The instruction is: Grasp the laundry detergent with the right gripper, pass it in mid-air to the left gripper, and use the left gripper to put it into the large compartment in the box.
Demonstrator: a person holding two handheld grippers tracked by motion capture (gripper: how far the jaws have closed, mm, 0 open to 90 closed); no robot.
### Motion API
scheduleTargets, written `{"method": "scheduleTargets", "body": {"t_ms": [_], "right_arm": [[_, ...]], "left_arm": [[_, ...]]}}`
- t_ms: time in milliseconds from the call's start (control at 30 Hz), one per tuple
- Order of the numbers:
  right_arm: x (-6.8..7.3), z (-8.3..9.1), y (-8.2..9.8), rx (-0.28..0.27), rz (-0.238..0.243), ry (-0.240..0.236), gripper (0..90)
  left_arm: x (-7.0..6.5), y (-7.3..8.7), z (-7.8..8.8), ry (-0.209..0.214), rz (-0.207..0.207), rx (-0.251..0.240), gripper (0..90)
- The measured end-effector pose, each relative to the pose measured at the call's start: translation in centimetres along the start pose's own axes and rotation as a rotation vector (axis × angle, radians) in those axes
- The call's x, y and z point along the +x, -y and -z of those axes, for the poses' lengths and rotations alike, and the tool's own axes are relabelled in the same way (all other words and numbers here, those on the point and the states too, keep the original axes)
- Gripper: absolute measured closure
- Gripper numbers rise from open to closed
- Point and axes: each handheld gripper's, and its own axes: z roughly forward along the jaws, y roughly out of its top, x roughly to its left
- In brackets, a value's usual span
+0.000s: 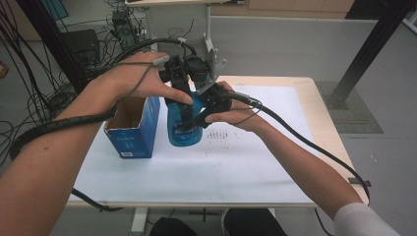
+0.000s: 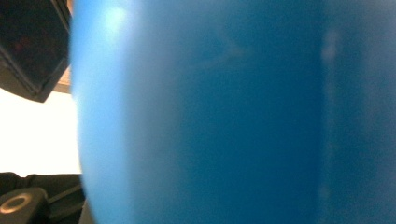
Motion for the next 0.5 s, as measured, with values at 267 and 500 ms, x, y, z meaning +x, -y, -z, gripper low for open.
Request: {"method": "scheduleTargets", "body": {"t_ms": [267,500], "right_arm": [[0.03,0.07,-0.03,0.001,0.000,0.000,43.8],[0.06,0.02,-0.01,0.002,0.000,0.001,43.8]], "left_arm": [[-0.01,0.06,0.04,-0.002,0.000,-0.003,4.1],[-0.06,0.12,0.01,-0.001,0.001,0.002,4.2]]}}
